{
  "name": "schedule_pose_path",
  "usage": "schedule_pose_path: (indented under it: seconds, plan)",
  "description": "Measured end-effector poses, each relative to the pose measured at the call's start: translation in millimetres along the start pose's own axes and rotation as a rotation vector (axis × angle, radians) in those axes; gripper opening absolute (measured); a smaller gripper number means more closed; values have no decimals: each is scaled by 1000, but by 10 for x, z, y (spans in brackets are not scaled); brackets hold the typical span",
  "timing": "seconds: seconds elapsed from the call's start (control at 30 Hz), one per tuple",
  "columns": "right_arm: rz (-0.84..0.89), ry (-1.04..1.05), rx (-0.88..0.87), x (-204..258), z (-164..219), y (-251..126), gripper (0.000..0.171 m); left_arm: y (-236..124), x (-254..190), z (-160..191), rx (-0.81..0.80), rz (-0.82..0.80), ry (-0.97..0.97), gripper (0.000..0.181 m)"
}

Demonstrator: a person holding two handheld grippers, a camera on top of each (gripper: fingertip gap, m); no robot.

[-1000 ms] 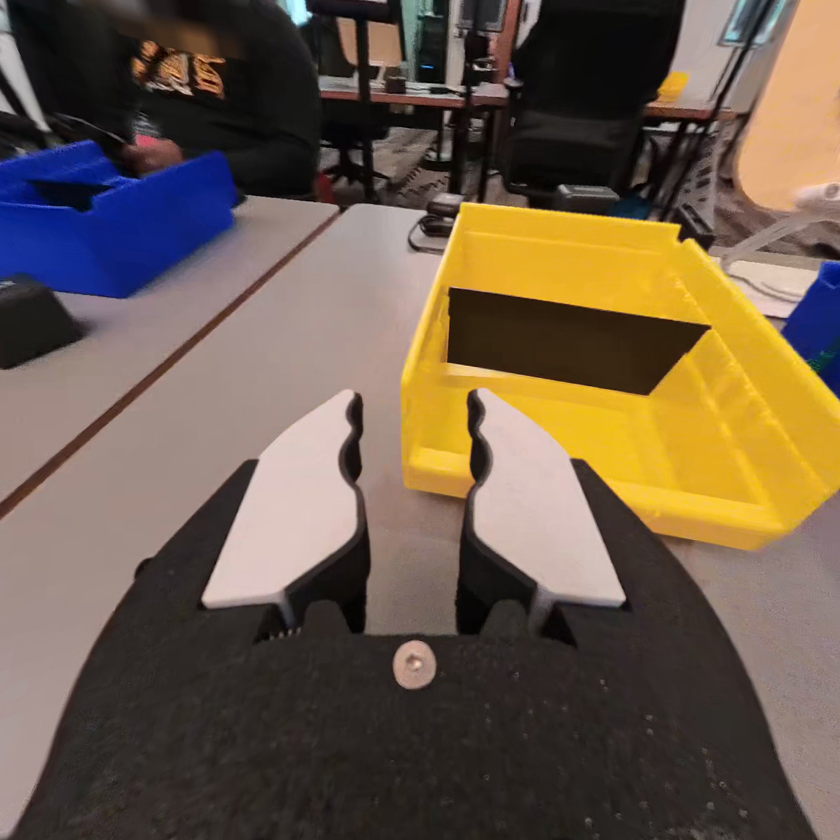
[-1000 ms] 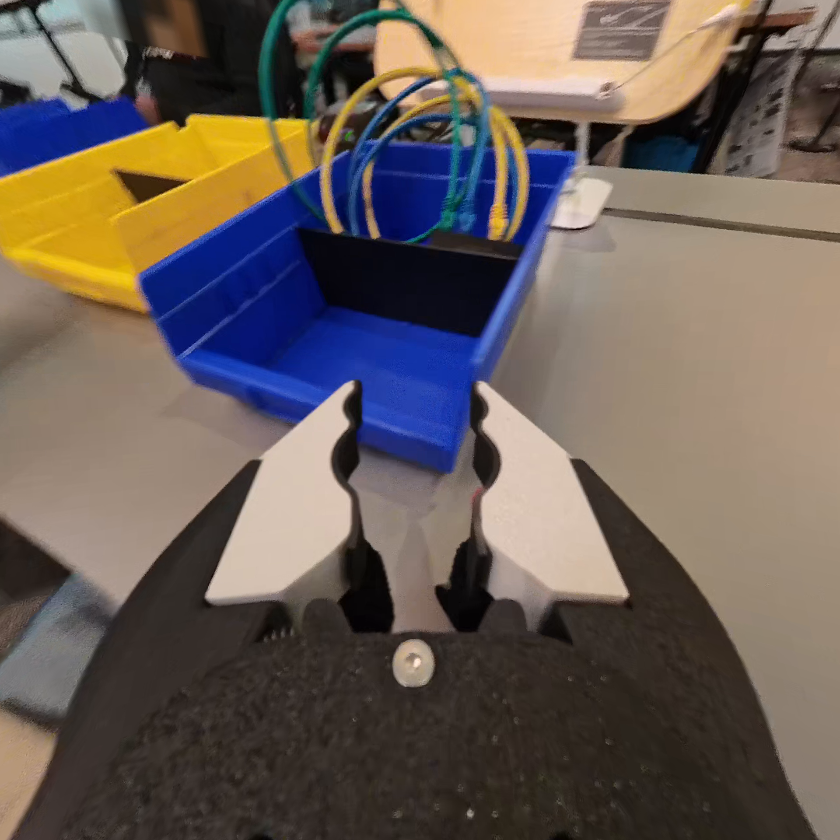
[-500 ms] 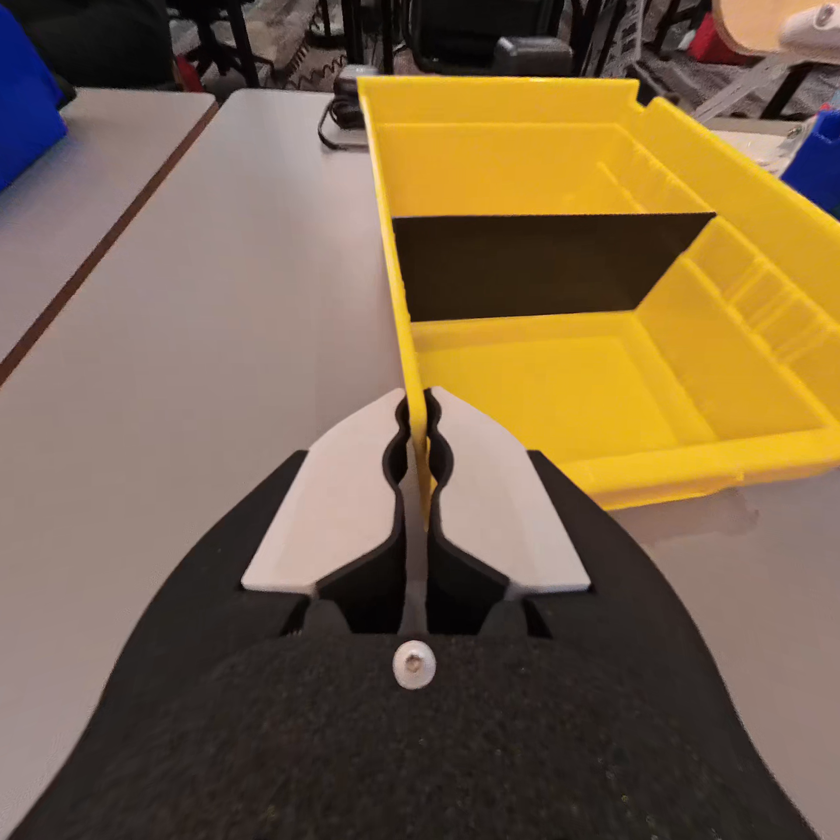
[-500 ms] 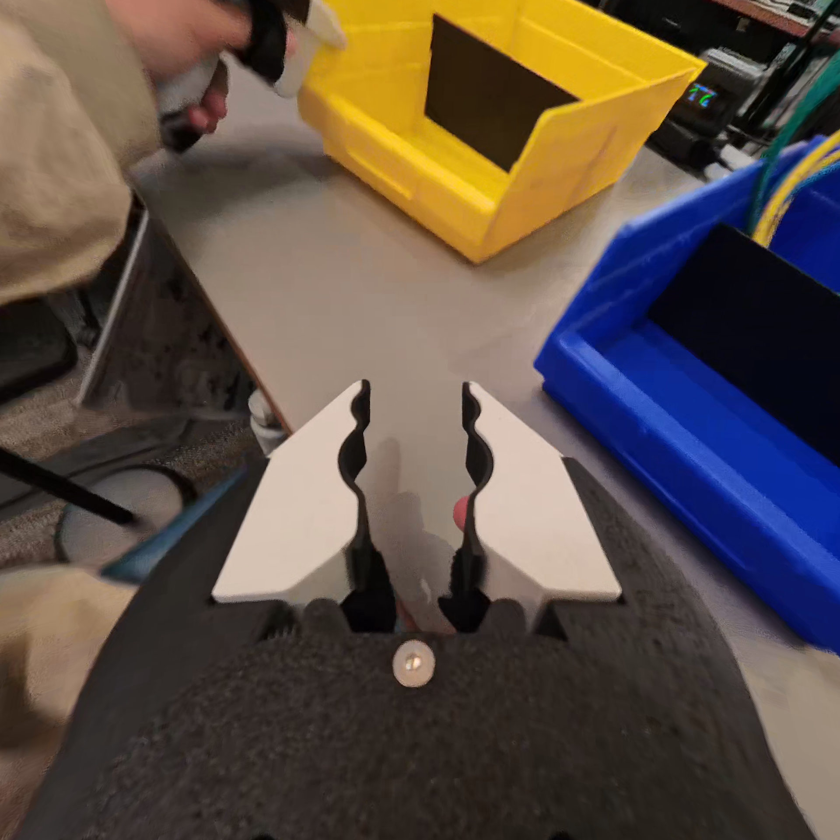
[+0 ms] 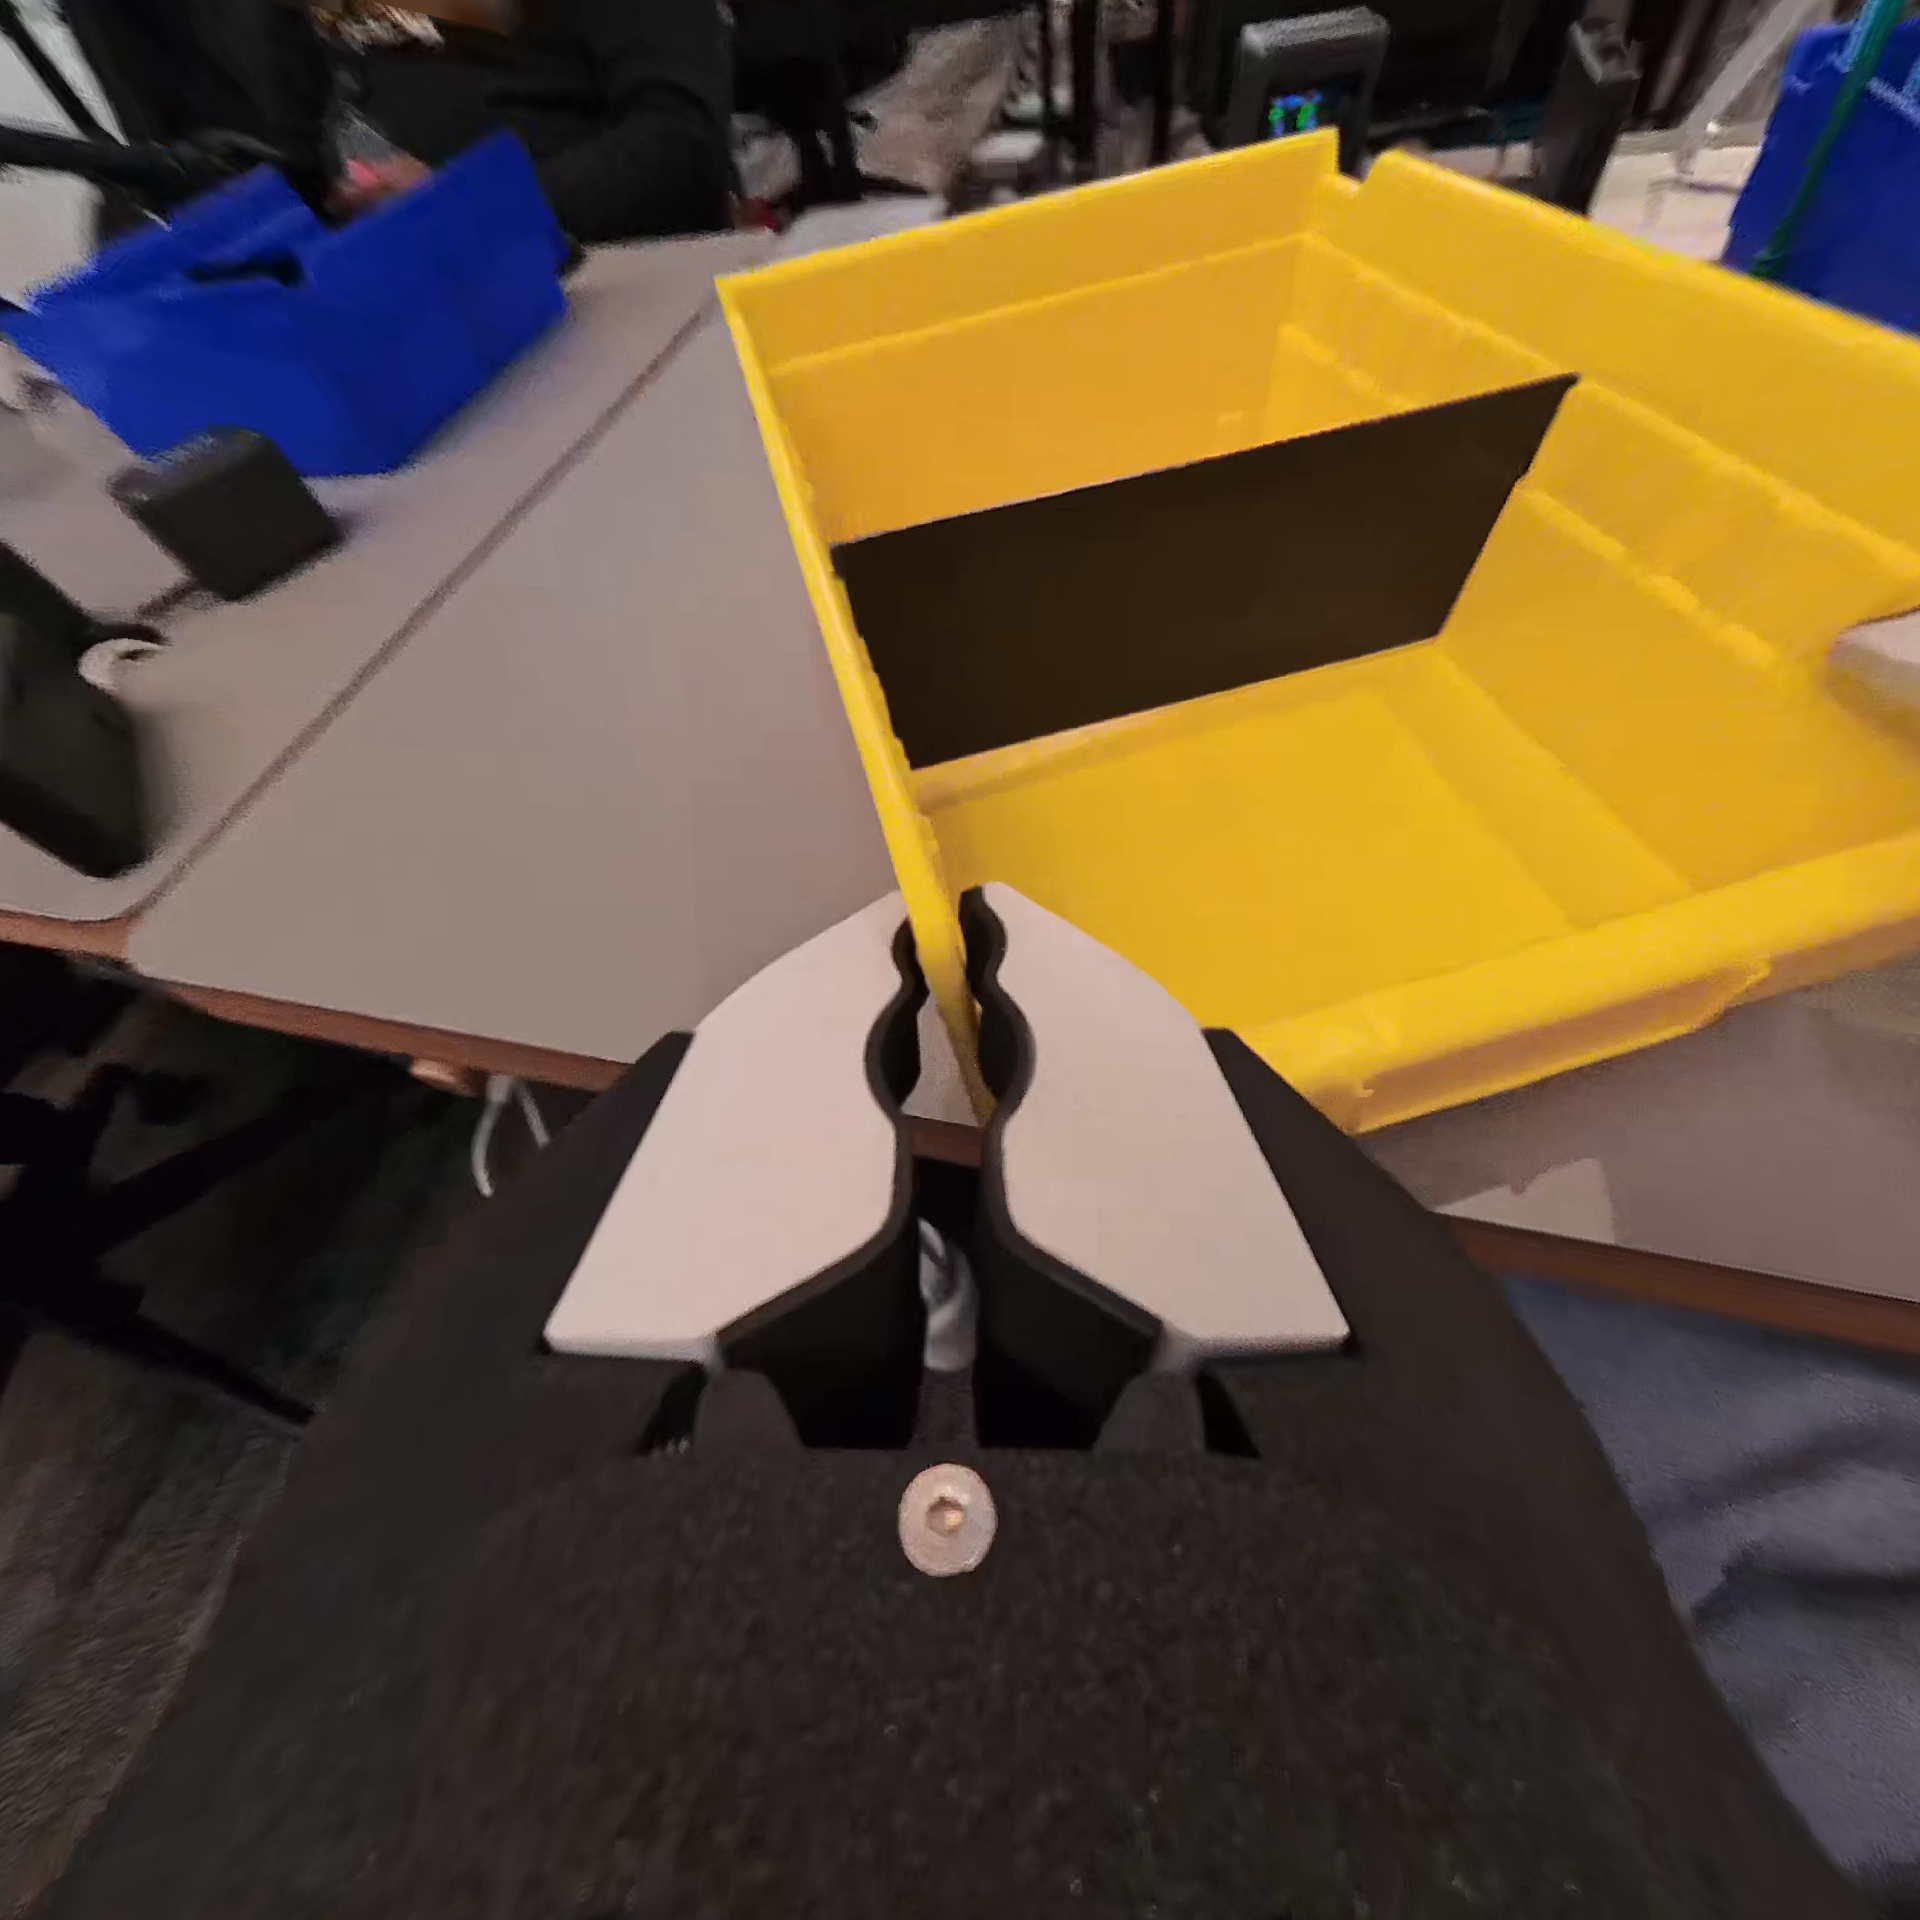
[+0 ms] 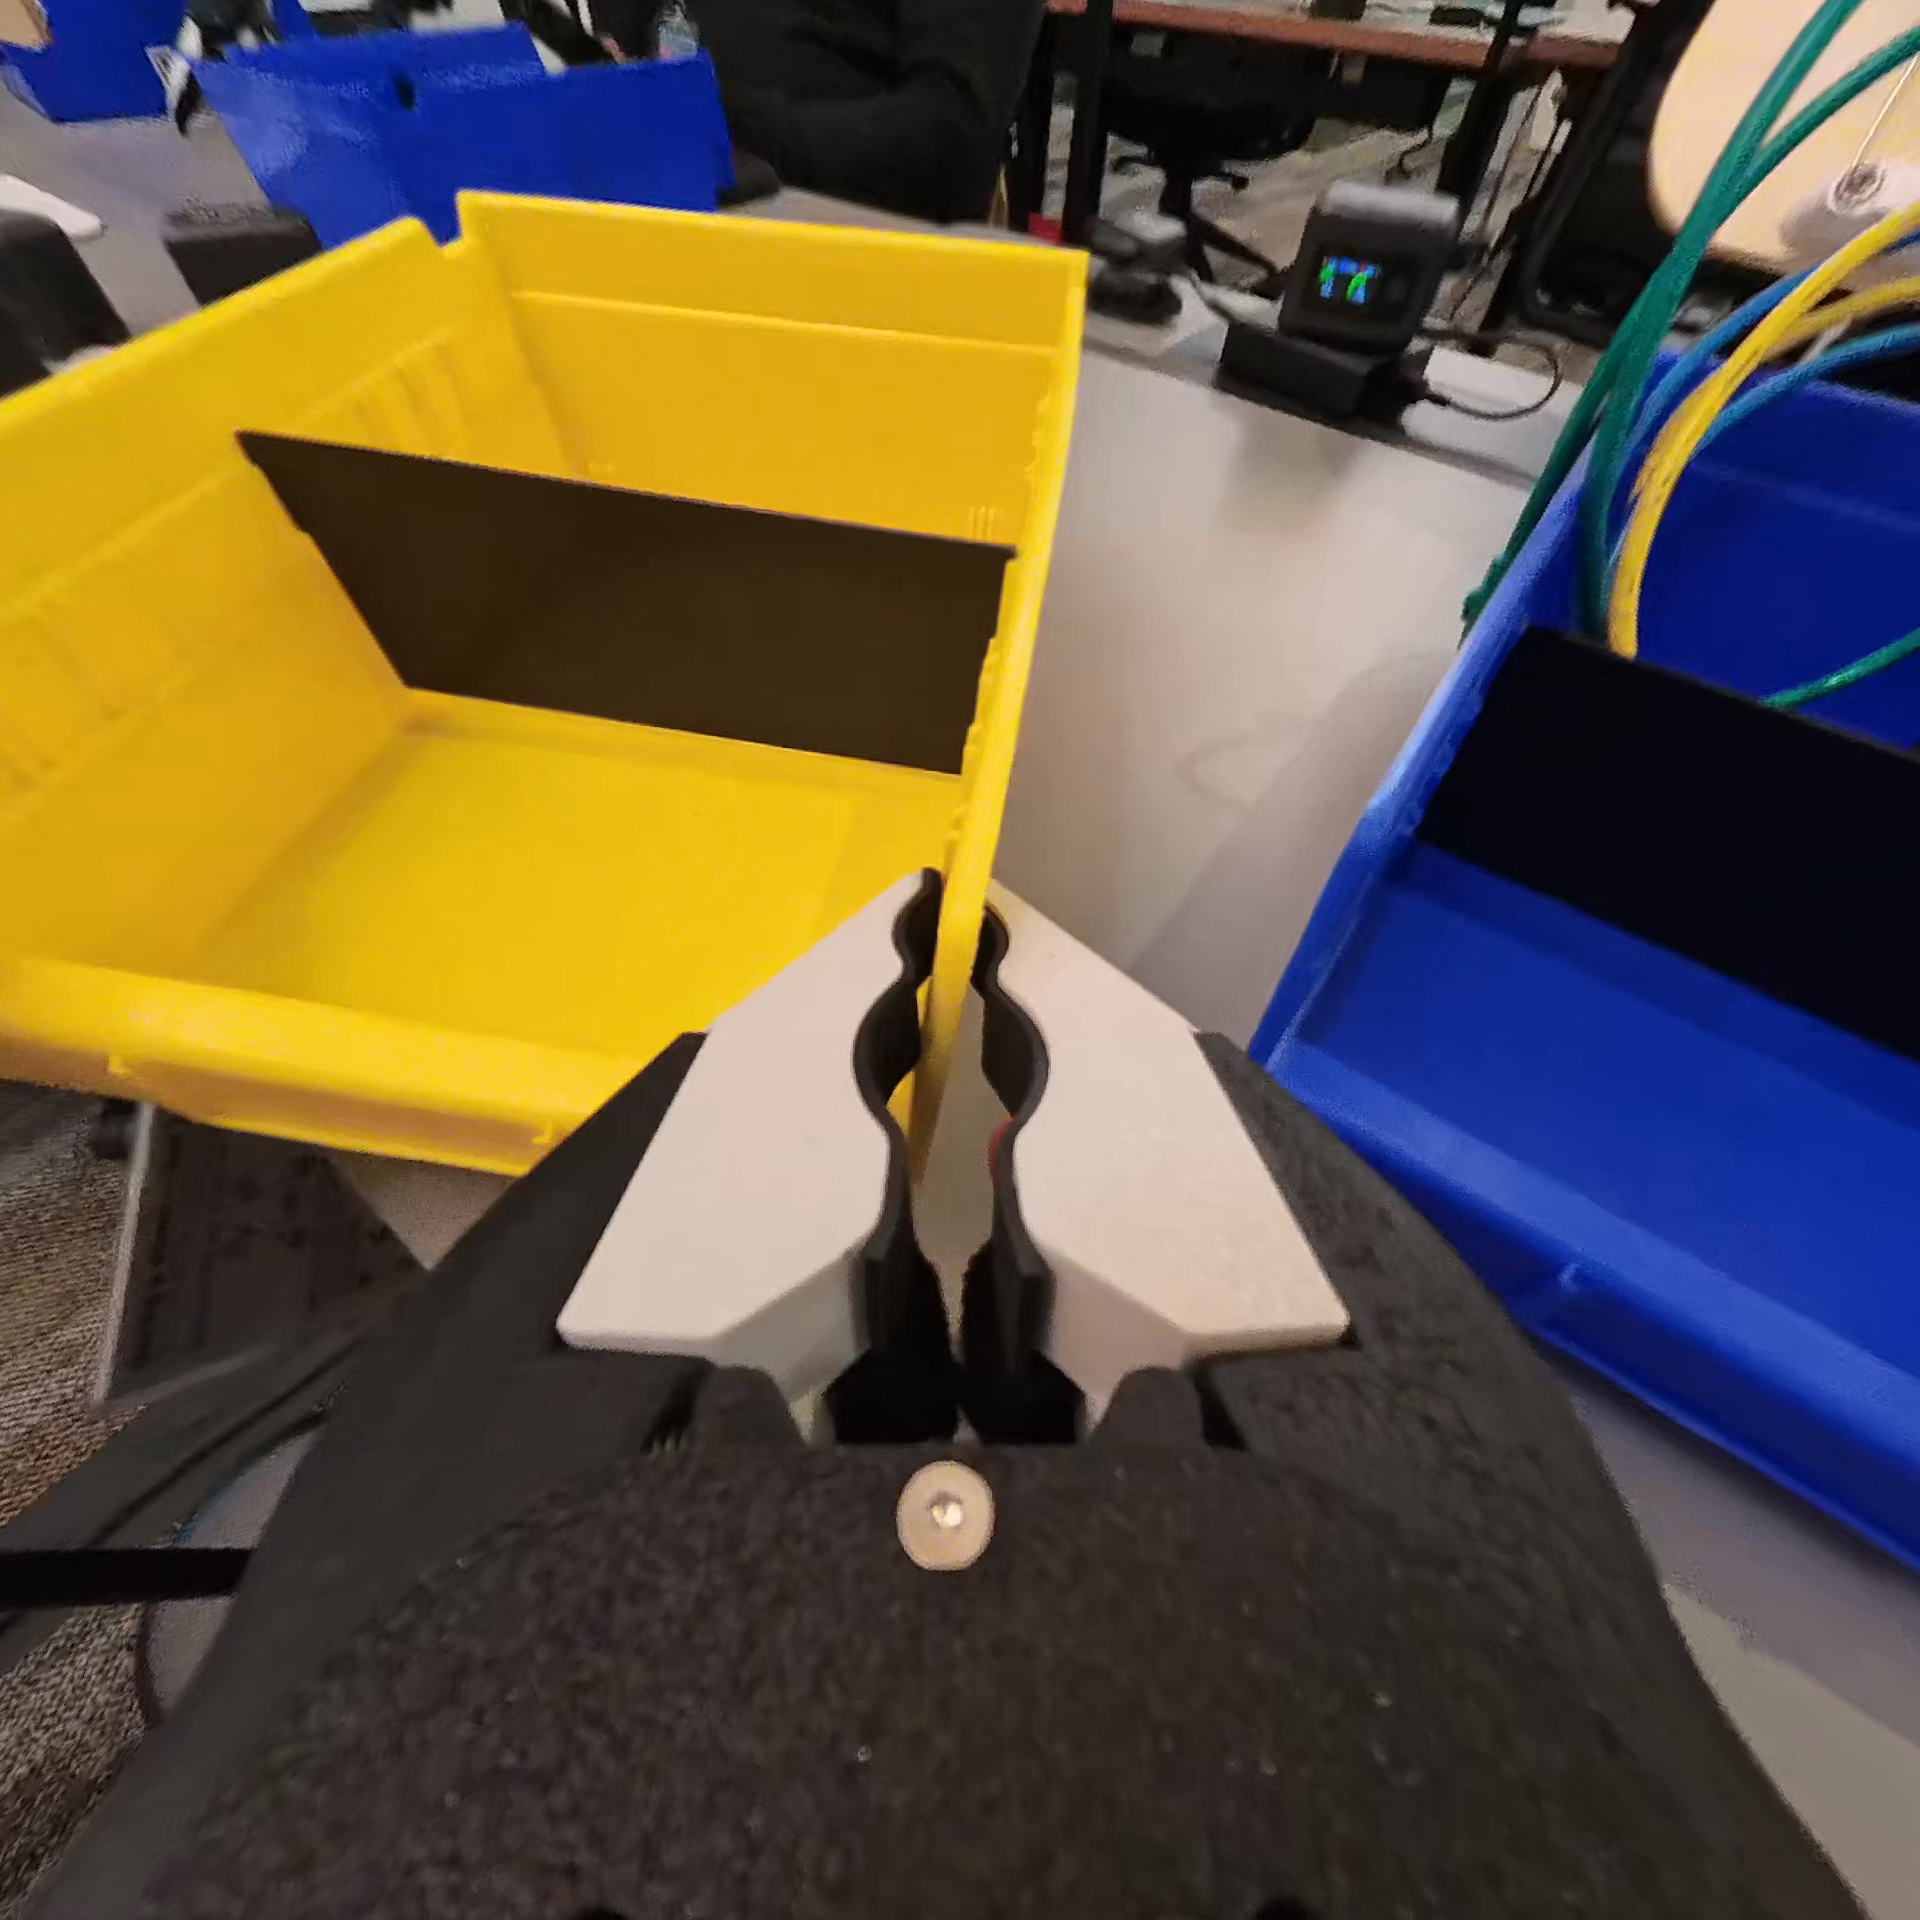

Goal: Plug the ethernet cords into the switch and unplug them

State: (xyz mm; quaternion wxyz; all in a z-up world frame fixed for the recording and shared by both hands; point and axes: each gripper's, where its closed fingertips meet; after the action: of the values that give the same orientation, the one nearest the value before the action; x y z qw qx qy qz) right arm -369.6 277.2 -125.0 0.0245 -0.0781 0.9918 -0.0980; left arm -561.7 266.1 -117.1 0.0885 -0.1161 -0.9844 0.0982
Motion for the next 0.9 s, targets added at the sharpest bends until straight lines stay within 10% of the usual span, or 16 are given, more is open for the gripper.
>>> schedule_pose_path:
  seconds: [0.03, 0.27, 0.5, 0.9]
  plan:
    - [-4, -1, -23, -9, -78, -23, 2, -48, -4, -62, -35, -23, 21, 6]
    - [55, -44, -248, -458, -915, -385, 3, -172, -331, -895, -241, -10, -8, 5]
    - [283, 5, -374, -1971, -1422, -980, 2, 247, -1734, -1777, -342, 295, 46, 7]
    - [705, 132, -189, -4719, -339, -2454, 2, 267, -4991, -1654, -234, 728, 134, 13]
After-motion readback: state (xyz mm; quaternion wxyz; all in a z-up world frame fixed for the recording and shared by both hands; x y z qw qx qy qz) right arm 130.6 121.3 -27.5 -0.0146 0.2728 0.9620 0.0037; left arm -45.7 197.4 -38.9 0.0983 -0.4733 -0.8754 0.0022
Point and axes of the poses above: each gripper's, where its closed fingertips meet, y out along the fingers, z out of its underside, x = y × z across the jaws, and after that the axes turned 9 degrees about -x, right-handed
